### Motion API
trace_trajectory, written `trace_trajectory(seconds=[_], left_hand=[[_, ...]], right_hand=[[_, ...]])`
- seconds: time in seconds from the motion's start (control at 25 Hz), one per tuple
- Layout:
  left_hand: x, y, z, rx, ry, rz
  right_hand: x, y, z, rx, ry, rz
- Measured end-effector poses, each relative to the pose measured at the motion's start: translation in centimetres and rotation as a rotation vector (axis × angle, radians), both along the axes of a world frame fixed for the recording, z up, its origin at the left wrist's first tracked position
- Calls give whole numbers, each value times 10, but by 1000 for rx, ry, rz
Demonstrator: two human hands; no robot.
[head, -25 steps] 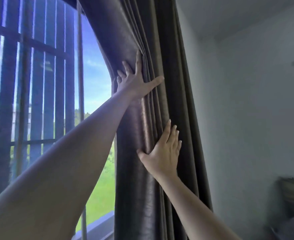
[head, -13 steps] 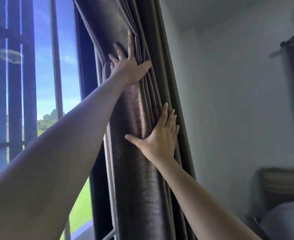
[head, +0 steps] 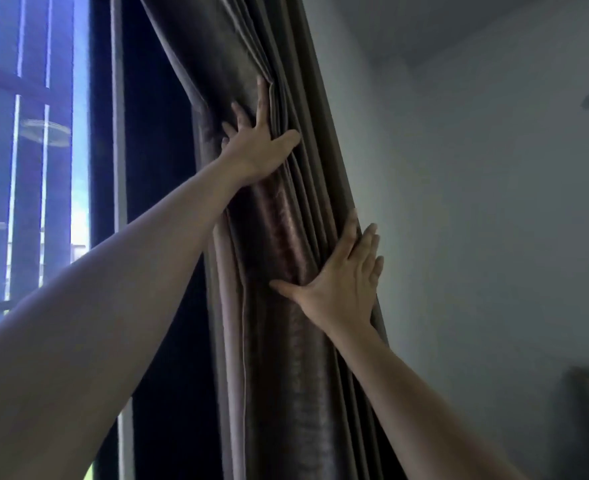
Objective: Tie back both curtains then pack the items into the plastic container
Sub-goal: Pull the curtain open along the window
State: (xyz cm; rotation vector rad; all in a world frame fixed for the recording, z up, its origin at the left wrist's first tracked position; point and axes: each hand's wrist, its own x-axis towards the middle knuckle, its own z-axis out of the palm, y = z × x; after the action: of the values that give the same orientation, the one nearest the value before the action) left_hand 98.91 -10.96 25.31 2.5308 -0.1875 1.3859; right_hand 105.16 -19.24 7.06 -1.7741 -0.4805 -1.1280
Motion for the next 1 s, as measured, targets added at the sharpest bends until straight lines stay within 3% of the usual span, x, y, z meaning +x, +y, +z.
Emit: trace_trajectory(seconds=[0.4, 0.56, 0.72, 0.8, 0.92, 1.0], left_hand=[[107, -68, -9, -198, -5, -112], [103, -68, -26, -281, -55, -198], [68, -53, -41, -322, -88, -70], [49, -50, -54, -311, -131, -71], [17, -52, -70, -283, -208, -76], [-3, -56, -83, -296, -217, -29]], right_hand=[[102, -74, -4, 8, 131, 262], [101, -80, -10, -140, 138, 505], [83, -73, -22, -187, 16, 702], [77, -69, -29, -216, 16, 892], [64, -68, -24, -100, 114, 1358], [64, -64, -21, -15, 177, 1486]])
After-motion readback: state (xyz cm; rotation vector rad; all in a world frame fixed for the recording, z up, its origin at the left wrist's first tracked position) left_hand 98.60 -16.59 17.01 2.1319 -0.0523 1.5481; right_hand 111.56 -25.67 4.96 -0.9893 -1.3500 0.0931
